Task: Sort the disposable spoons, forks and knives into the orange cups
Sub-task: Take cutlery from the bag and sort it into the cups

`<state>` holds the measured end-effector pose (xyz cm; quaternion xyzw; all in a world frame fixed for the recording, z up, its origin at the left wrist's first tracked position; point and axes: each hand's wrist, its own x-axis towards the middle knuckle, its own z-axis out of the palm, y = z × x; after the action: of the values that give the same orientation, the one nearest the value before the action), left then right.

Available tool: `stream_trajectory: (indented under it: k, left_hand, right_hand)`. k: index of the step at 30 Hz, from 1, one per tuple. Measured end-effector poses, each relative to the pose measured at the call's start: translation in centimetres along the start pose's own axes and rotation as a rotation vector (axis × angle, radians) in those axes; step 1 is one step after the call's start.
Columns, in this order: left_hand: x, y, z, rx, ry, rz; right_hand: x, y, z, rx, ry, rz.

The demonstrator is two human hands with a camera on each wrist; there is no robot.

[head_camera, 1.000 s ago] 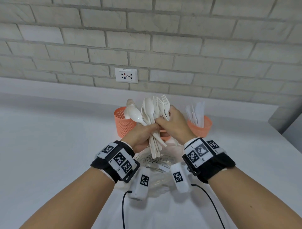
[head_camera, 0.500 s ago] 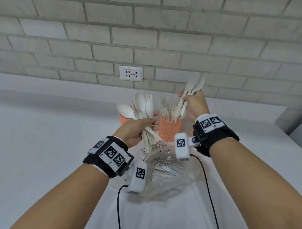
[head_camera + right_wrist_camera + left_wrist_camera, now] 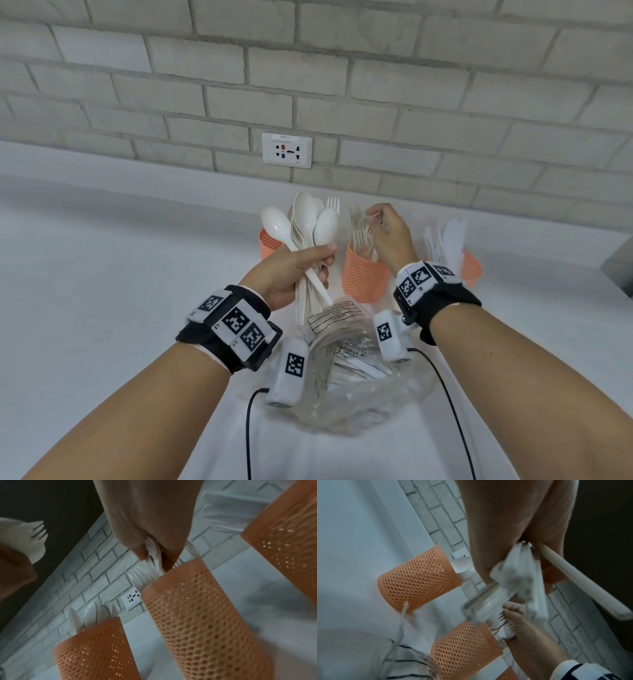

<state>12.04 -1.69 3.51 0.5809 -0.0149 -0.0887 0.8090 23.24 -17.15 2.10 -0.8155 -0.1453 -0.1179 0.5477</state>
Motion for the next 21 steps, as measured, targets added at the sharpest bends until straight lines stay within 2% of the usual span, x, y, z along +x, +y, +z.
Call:
stream_trajectory:
  k: [4, 6, 9, 11, 13, 15, 18, 20, 21]
  left_hand:
    - [0.0, 0.0, 0.3, -0.003, -0.028, 0.009]
    - [-0.1, 0.0, 0.5, 0.019, -0.036, 0.008]
    - [-0.1, 0.1, 0.7, -0.006, -0.032, 0.004]
    - [0.0, 0.1, 0.8, -0.047, -0.017, -0.005]
    - [0.1, 0.1, 1.0, -0.084, -0.009, -0.009]
    - [0.3, 0.2, 1.3, -0.107, -0.017, -0.013]
    - [0.3, 0.2, 1.7, -0.118, -0.036, -0.019]
    - [0.3, 0.2, 2.0, -0.127, -0.043, -0.028]
    - [0.2, 0.1, 2.0, -0.126, -0.036, -0.029]
  right_hand:
    - [0.4, 0.6, 0.3, -0.190, -0.160, 0.044]
    - [0.5, 0.5, 0.3, -0.268, -0.187, 0.041]
    - [0.3, -0.7, 0.0, -0.338, -0.074, -0.087]
    - [-0.2, -2.4, -0.4, -0.286, 0.032, -0.218]
    - [-0.8, -4.2, -0.8, -0.157, 0.025, -0.251]
    - [-1.2, -5.5, -0.9, -0.031, -0.111, -0.158]
    - [-1.8, -5.9, -0.9, 0.036, -0.344, 0.047]
    - [-2.1, -5.5, -0.8, 0.153, -0.413, 0.143]
    - [-2.3, -5.5, -0.9, 0.212, -0.401, 0.174]
